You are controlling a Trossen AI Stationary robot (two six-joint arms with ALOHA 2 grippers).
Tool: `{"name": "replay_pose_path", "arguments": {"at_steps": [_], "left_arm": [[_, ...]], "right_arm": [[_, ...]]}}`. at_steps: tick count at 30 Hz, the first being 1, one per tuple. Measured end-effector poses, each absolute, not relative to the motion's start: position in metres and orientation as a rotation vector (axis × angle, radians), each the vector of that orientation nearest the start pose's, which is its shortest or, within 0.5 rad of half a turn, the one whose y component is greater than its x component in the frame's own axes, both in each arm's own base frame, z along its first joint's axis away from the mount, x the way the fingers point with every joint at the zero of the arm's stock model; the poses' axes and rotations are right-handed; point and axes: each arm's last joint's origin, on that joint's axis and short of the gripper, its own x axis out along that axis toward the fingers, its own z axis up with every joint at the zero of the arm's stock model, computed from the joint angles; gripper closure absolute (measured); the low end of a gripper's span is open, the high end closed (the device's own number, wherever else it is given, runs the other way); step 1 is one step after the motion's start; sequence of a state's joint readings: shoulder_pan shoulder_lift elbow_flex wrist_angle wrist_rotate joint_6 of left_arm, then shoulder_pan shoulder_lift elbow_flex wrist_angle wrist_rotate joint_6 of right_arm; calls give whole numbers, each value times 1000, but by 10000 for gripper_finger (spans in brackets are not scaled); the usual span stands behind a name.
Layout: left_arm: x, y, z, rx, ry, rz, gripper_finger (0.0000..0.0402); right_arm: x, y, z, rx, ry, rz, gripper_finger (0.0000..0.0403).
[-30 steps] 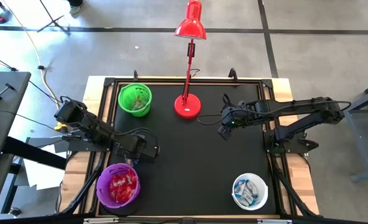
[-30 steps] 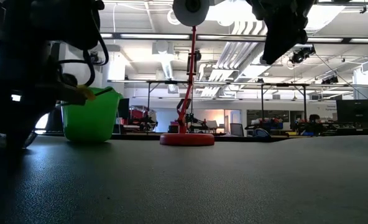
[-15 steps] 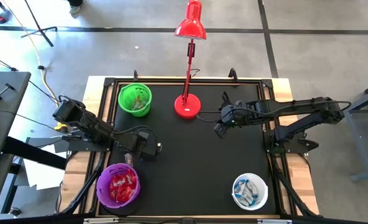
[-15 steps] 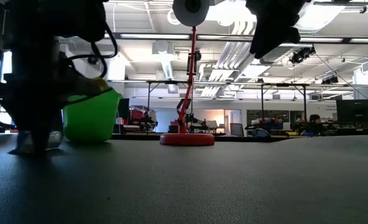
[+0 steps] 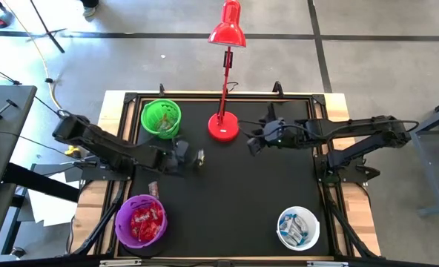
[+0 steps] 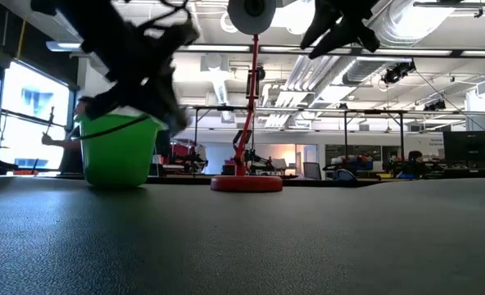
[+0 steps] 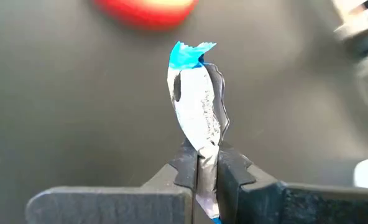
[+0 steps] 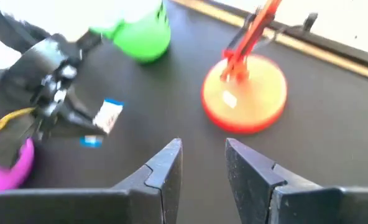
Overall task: Sort candy
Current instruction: Put the white chocolate into the white bucket
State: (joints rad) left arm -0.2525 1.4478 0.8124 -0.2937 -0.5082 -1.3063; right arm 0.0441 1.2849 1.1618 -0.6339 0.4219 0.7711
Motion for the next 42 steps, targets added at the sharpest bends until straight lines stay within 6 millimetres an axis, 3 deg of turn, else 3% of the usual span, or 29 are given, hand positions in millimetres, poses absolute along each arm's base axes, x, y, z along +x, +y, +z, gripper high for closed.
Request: {"name": "replay_pose_path", "arguments": {"at_steps": [7, 14, 22, 42], "left_arm": [[277, -40, 246, -787, 242, 573, 388], [284, -30, 281, -707, -6, 433, 388], [286, -28, 289, -685, -79, 405, 387], [288, -24, 296, -637, -95, 422, 387]], "right_arm": [[282, -2, 329, 624, 345, -667, 287], [313, 0, 329, 644, 188, -566, 287], [328, 1, 332, 662, 85, -493, 287], [331, 3, 339, 705, 17, -431, 281]]}}
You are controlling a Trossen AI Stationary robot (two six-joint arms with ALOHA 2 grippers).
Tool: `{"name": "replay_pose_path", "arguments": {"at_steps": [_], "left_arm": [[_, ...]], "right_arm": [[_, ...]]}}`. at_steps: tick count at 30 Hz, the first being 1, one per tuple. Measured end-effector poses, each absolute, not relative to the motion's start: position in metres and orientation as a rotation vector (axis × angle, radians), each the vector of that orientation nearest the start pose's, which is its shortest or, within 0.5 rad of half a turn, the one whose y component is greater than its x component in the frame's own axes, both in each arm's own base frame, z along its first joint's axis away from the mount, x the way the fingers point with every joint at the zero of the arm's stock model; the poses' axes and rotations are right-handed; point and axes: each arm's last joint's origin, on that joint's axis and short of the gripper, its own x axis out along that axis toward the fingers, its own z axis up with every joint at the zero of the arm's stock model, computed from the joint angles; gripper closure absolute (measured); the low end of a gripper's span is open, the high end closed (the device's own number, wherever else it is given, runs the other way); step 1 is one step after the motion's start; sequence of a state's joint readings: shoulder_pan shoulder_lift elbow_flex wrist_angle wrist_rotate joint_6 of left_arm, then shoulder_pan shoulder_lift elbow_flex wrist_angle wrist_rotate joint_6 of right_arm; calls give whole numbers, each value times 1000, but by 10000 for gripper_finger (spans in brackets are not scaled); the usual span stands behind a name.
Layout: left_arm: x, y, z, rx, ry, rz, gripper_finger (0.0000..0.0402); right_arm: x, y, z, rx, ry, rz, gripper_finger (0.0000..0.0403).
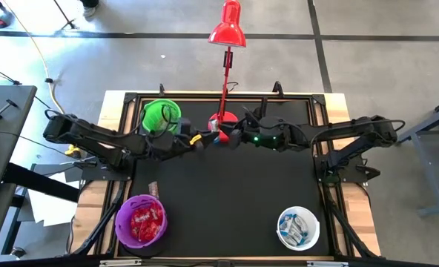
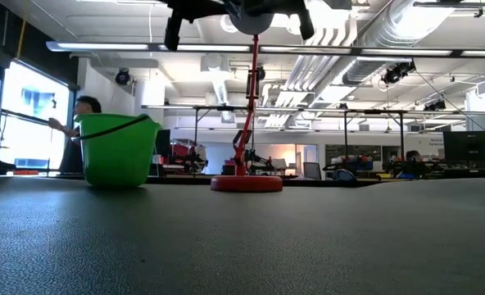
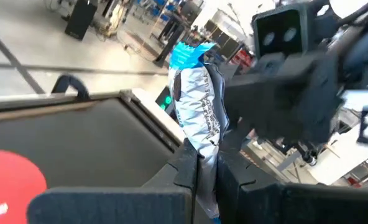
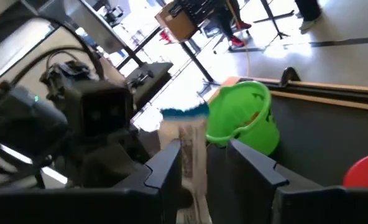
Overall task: Sort candy
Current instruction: Put the white chocolate into the white bucket
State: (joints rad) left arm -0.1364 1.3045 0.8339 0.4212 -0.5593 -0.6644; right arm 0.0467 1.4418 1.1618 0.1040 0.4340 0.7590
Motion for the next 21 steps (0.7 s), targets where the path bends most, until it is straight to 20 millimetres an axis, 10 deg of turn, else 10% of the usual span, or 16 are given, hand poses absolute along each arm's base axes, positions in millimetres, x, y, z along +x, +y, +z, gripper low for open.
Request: {"name": "replay_pose_path", "arguments": {"at_steps": [21], "left_arm": [[291, -24, 323, -559, -109, 422, 387]], "right_arm": [[332, 5, 348, 708, -39, -332, 249]]}}
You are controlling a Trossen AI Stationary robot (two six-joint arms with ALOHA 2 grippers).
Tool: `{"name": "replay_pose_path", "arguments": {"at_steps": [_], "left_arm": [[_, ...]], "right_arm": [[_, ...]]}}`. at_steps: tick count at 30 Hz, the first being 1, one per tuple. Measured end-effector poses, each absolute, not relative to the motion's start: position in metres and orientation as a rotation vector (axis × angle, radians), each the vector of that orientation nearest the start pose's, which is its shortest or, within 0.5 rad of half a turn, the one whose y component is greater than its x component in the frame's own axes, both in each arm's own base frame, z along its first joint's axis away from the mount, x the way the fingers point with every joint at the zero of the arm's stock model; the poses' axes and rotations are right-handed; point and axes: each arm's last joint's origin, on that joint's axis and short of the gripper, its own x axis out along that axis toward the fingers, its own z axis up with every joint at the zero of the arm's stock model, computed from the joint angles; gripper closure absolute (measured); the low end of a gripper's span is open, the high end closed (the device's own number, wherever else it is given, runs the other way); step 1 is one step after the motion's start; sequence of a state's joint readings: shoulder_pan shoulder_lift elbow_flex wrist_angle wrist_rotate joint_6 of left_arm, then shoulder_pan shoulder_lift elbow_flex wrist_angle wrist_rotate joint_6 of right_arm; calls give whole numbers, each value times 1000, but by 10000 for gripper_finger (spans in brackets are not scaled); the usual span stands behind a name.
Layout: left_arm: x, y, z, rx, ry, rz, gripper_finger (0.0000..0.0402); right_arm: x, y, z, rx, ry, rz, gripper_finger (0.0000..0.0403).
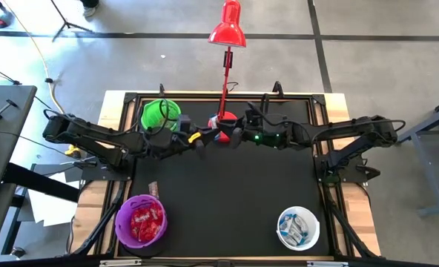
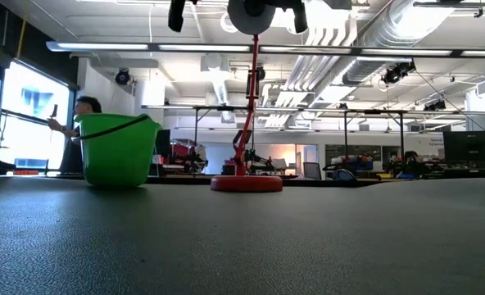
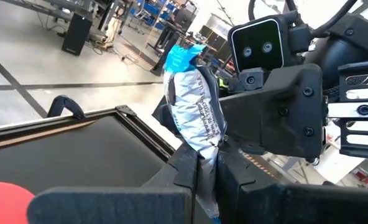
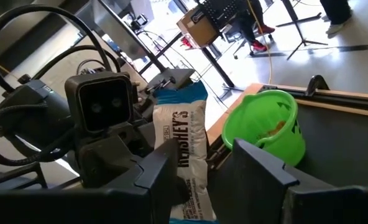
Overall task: Sort candy
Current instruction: Put the white chocolate into the white bucket
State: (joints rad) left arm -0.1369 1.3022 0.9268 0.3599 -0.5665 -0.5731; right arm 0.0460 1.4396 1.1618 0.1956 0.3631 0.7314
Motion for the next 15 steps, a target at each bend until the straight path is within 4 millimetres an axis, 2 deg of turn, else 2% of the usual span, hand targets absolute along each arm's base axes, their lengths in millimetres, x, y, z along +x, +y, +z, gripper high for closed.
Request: {"name": "replay_pose_path", "arguments": {"at_steps": [15], "left_arm": [[292, -28, 323, -551, -104, 401, 387]], "right_arm": [[334, 7, 354, 701, -78, -241, 249]]}}
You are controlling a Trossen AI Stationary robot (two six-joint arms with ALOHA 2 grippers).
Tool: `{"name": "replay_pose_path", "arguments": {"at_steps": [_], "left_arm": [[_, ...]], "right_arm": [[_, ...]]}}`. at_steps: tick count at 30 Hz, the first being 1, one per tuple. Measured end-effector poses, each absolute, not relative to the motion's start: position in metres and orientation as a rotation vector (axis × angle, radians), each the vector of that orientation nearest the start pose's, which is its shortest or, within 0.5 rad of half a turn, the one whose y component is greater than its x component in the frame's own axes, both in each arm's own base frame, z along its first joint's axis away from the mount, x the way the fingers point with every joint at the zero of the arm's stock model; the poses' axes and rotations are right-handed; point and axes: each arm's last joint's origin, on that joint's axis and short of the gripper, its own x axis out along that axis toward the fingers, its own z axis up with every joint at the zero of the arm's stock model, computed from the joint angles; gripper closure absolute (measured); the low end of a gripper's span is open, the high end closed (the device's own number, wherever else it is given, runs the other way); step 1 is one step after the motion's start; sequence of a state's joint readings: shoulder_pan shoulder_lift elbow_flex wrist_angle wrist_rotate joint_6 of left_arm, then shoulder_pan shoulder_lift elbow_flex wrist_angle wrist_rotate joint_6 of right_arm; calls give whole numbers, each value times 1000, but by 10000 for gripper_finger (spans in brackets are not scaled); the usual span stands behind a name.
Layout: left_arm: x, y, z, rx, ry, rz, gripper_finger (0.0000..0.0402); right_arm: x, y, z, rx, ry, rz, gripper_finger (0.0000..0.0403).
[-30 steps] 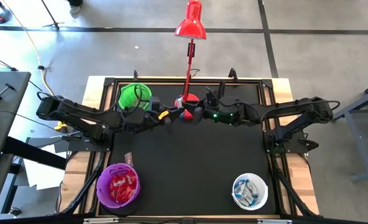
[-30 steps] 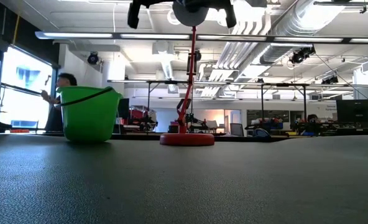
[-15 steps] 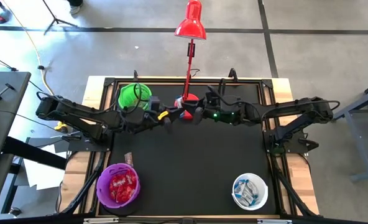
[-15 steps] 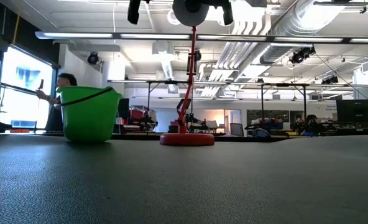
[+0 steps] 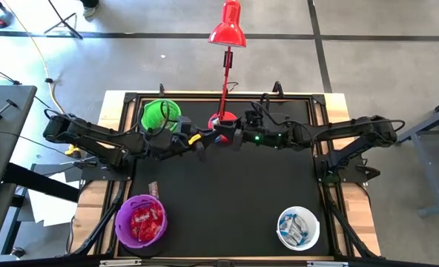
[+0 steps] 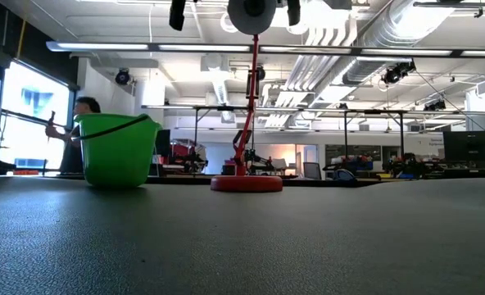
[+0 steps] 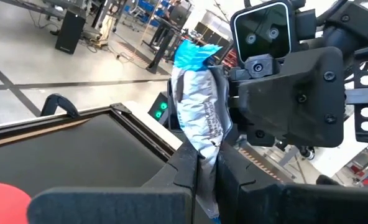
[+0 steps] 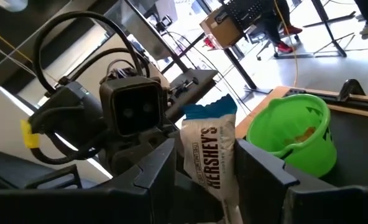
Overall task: Sort candy
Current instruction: Put the white chocolate into the white bucket
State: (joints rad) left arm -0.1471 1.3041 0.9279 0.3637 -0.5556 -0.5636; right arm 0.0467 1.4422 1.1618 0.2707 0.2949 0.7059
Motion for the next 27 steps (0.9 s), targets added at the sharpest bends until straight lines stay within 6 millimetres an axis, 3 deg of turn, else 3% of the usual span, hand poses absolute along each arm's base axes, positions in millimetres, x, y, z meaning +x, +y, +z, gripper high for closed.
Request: {"name": "replay_pose_path", "arguments": {"at_steps": [9, 22, 27], "left_arm": [[292, -27, 324, -554, -113, 402, 387], [292, -27, 325, -562, -126, 378, 387], [292, -28, 325, -541, -120, 373, 385]], "right_arm": [[334, 7, 354, 705, -81, -250, 263], [333, 7, 354, 707, -78, -254, 380], [333, 7, 354, 699, -72, -256, 398]]}}
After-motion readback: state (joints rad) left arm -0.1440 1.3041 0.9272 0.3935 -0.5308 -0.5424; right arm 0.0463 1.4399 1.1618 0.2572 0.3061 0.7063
